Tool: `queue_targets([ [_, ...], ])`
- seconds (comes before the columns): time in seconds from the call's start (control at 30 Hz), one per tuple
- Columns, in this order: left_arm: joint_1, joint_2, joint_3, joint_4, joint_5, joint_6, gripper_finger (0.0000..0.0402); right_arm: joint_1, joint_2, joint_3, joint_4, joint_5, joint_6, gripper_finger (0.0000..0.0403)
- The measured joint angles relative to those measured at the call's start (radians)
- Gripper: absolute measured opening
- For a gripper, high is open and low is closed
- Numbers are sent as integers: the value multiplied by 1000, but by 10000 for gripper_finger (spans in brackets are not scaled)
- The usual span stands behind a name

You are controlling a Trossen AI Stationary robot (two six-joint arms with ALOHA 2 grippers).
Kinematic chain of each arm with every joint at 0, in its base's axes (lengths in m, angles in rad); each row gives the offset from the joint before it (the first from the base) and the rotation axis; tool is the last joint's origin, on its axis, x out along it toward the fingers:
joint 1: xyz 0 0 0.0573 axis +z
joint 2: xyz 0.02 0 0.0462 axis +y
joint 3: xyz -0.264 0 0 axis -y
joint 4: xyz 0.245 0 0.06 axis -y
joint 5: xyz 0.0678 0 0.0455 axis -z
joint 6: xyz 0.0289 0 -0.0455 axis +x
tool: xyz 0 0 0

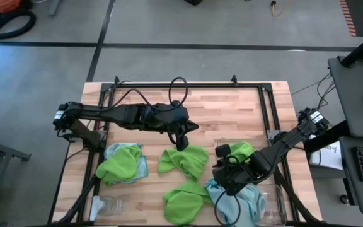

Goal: Sort microfiber towel by color & place in baskets
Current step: Put the green microfiber cloth into the top transparent bin

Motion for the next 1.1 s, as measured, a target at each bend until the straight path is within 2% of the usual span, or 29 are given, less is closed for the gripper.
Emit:
queue_targets([
  [0.17,0,0,0,-38,7,-45,0,-6,0,-2,5,12,40,69],
  [0.27,0,0,0,-82,70,-60,0,-24,0,-1,10,12,109,68],
  [0.43,0,-2,0,-179,120,-107,0,-104,7,-3,20,11,189,68],
  [0.5,0,-6,0,-218,140,-115,0,-143,20,-3,29,-26,201,68],
  [0.6,0,-20,0,-266,141,-130,0,-204,56,-4,73,-174,193,68],
  [0.67,0,-29,0,-286,141,-132,0,-231,86,-4,109,-229,182,68],
  [1.1,-1,-166,0,-407,135,-136,0,-249,246,5,284,-242,16,68],
])
